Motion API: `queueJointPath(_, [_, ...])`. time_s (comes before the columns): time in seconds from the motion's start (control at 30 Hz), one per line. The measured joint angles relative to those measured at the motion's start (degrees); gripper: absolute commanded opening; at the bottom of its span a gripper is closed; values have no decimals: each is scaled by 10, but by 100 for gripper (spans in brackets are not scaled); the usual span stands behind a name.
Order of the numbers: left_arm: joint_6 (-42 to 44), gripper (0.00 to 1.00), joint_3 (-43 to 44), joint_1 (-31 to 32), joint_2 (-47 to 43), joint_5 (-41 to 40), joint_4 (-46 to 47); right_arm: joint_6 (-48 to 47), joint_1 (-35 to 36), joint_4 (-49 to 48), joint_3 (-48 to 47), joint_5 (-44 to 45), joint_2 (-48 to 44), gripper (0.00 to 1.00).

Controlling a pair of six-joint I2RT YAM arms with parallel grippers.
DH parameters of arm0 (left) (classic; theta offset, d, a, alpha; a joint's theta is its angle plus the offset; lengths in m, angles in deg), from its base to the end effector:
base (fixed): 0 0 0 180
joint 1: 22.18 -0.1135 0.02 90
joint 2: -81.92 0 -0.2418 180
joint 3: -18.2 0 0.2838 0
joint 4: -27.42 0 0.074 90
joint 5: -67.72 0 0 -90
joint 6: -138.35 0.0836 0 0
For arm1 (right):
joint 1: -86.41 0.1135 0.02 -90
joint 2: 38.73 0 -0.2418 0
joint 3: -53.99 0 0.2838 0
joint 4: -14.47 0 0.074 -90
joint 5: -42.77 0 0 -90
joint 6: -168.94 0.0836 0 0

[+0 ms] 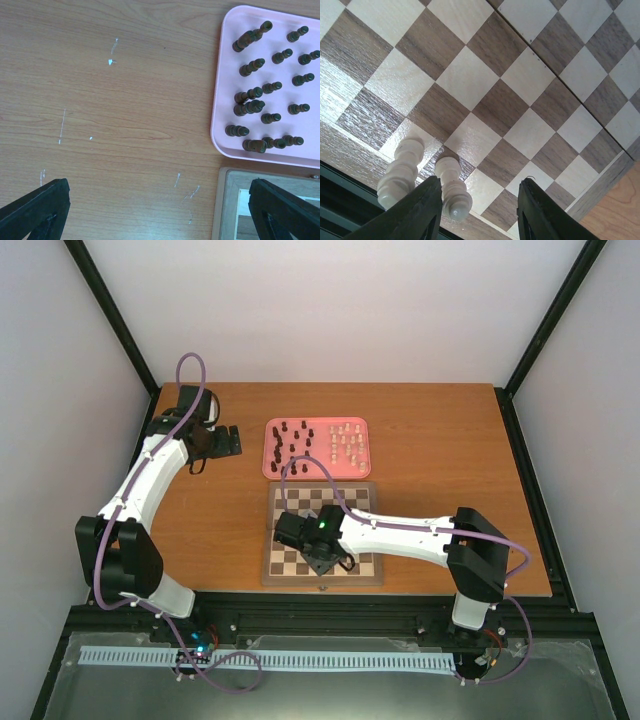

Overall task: Set up the chess pieces on the board
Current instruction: Place the chess piece on the chessboard.

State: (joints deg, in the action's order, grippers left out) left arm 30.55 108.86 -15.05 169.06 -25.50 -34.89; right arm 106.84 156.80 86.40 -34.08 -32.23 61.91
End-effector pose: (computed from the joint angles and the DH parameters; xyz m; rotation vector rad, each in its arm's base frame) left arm 0.3705 -0.0416 0.2377 -0.2617 2.5835 -0.0853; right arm 0.1400 0.3285 0.1353 -1.0258 2.6888 -0.1433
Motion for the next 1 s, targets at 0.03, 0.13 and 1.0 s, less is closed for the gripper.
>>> queueJointPath(0.03, [0,100,0,0,0,0,0,0,0,0,-2,2,0,43])
queueJointPath(0.13, [0,100,0,0,0,-1,0,-3,0,0,-4,5,0,42])
queueJointPath(1.0, [0,100,0,0,1,-3,0,-34,-24,0,-40,5,0,45])
